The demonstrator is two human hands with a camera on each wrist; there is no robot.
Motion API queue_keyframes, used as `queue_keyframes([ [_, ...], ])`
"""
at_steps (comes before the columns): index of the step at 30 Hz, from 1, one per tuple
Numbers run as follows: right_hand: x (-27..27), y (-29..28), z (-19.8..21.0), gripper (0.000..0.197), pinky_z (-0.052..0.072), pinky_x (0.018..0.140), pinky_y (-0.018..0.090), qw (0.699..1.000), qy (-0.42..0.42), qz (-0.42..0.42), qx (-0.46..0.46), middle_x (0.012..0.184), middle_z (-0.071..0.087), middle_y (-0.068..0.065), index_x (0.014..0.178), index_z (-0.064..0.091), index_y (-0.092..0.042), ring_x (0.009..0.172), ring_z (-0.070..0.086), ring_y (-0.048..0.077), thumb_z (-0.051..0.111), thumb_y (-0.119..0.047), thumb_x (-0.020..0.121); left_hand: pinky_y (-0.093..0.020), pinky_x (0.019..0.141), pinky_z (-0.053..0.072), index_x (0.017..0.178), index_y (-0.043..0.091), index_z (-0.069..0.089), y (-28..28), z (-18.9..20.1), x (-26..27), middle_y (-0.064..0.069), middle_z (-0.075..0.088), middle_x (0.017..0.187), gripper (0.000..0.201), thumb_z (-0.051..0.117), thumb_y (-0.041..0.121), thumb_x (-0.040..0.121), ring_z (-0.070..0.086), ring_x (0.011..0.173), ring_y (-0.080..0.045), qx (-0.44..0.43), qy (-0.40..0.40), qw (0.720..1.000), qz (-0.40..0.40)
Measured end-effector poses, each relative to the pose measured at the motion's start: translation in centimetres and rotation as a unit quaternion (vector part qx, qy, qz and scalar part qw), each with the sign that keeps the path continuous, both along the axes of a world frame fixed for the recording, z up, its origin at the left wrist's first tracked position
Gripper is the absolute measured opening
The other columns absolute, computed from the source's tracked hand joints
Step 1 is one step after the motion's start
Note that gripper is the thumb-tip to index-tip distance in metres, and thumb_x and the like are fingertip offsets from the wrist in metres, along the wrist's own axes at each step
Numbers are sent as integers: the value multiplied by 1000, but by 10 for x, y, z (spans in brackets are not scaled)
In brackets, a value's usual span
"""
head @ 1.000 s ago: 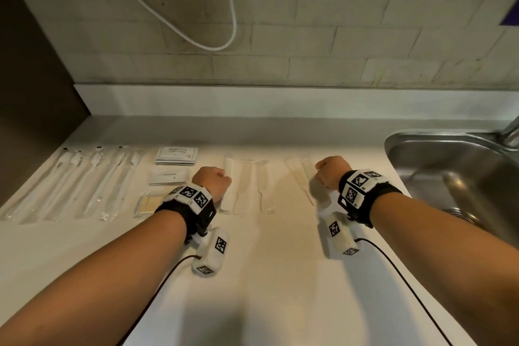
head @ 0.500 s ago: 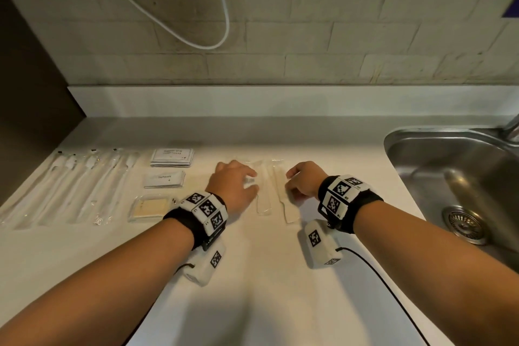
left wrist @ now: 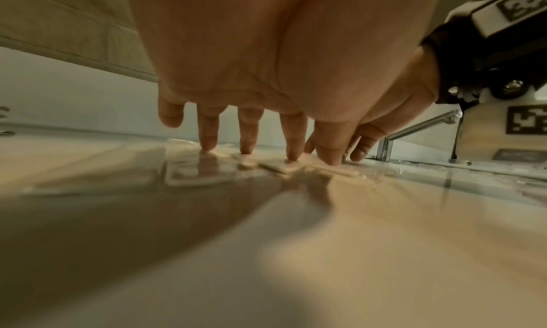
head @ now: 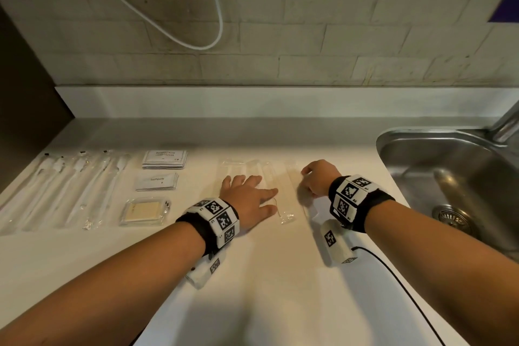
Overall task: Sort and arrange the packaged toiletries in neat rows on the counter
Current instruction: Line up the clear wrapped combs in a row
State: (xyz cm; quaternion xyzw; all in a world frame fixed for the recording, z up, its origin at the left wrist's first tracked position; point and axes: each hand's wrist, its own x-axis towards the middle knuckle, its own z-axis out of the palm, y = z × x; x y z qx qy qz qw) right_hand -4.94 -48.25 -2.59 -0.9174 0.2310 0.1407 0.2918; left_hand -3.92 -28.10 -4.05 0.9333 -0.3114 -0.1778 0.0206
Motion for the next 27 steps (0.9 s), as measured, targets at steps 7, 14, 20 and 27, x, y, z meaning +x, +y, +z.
queue_keyframes([
  [7, -15, 45, 18, 46, 44, 94, 28, 983, -119, 141, -24, 130, 58, 7, 134, 51, -16, 113, 58, 22, 63, -27, 90, -43, 114, 18, 146, 38, 38, 18, 29, 8, 6, 36, 154, 51, 47, 45, 97, 29, 140, -23, -125, -39, 990, 59],
  [14, -19, 108, 3, 44, 43, 102, 43, 917, -122, 344, -162, 135, 56, 4, 132, 53, -18, 122, 51, 26, 50, -39, 93, -41, 97, 30, 115, 29, 58, 68, 29, 13, 10, 57, 130, 29, 48, 46, 93, 42, 124, -24, 46, -81, 995, 28],
  [20, -19, 122, -13, 35, 31, 109, 45, 909, -77, 352, -208, 132, 53, 4, 121, 54, -15, 126, 45, 26, 45, -36, 94, -41, 104, 22, 142, 31, 44, 90, 17, 9, 13, 41, 152, 54, 45, 54, 93, 31, 138, -23, 80, -68, 993, 51],
  [27, -18, 127, -9, 40, 25, 115, 46, 905, -69, 371, -198, 144, 46, 5, 130, 51, -15, 133, 40, 28, 45, -33, 95, -40, 105, 23, 140, 31, 48, 99, 22, 10, 13, 40, 153, 50, 47, 52, 94, 31, 137, -23, 86, -67, 993, 51],
])
